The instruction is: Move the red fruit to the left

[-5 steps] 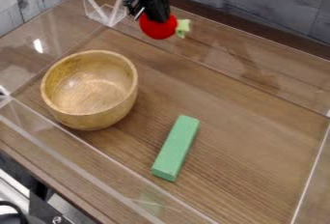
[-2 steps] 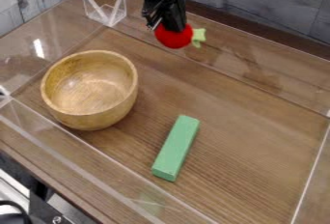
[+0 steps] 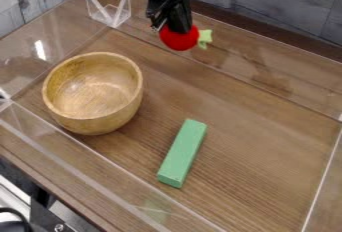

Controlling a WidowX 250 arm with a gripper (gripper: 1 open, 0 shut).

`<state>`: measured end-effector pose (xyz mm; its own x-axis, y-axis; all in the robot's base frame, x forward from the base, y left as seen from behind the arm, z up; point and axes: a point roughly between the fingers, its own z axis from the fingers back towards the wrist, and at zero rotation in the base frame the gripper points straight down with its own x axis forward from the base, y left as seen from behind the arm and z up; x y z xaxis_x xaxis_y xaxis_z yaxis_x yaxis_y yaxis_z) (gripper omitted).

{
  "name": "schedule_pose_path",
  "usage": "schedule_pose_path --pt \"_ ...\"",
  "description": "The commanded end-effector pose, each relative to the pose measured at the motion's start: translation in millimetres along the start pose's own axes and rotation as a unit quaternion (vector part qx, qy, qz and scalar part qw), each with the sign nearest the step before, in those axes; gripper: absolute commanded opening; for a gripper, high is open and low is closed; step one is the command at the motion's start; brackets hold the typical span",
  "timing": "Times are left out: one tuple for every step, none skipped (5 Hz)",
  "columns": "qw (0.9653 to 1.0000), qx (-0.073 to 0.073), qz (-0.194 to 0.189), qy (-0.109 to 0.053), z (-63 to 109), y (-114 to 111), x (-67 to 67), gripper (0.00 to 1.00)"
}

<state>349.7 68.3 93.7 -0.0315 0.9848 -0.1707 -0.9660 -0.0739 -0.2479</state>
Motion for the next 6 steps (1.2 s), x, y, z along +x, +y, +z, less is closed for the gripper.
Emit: schedule_pose_path --pt "0.9992 -0.04 0.002 -0.007 26.5 -13.6 3.0 0.0" --pt "0.9986 -0.043 0.026 -0.014 30.2 -13.7 20.1 0.0" --pt "0.9974 -0.044 0.052 -0.024 27.2 -12.5 40.0 0.0" --pt "0.9967 -0.036 0.066 -0.03 18.6 -9.2 52.5 0.0" --pt "0.9964 -0.027 0.074 -0.033 8.7 -6.3 58.5 0.0" --pt "0.9958 -0.021 0.084 -0.029 7.0 -4.3 61.6 1.0"
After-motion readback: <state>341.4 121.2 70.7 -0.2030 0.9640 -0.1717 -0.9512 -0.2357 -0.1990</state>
